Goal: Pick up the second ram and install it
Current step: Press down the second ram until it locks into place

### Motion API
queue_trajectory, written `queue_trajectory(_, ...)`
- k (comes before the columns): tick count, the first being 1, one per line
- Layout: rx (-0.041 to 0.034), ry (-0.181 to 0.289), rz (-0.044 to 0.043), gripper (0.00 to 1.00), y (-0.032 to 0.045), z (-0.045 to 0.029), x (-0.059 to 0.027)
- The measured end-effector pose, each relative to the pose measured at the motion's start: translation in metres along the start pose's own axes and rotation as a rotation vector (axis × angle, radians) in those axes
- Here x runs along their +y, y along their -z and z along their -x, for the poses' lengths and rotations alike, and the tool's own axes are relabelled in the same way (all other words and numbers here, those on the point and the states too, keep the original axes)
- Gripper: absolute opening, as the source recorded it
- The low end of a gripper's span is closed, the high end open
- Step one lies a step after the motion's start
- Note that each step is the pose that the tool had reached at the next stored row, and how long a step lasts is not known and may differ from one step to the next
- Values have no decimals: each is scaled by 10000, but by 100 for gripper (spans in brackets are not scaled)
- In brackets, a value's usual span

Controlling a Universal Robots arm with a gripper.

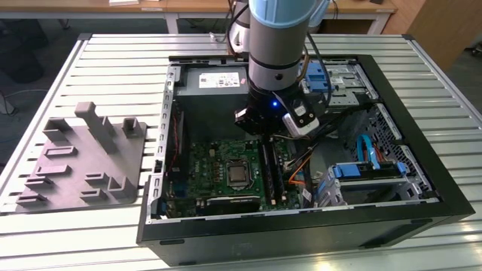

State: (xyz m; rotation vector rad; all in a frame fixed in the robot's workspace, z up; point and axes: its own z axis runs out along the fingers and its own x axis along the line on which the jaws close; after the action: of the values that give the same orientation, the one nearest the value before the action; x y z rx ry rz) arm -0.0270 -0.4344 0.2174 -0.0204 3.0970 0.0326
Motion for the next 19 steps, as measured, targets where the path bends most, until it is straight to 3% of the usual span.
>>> queue_trajectory(6, -4, 2, -28, 10, -17, -1, 7)
queue_trajectory(8, -20, 3, -33, 10, 12, 2, 11)
queue_trajectory(12, -13, 6, -124, 10, 59, 2, 4)
queue_trajectory(19, -11, 10, -207, 10, 62, -1, -239)
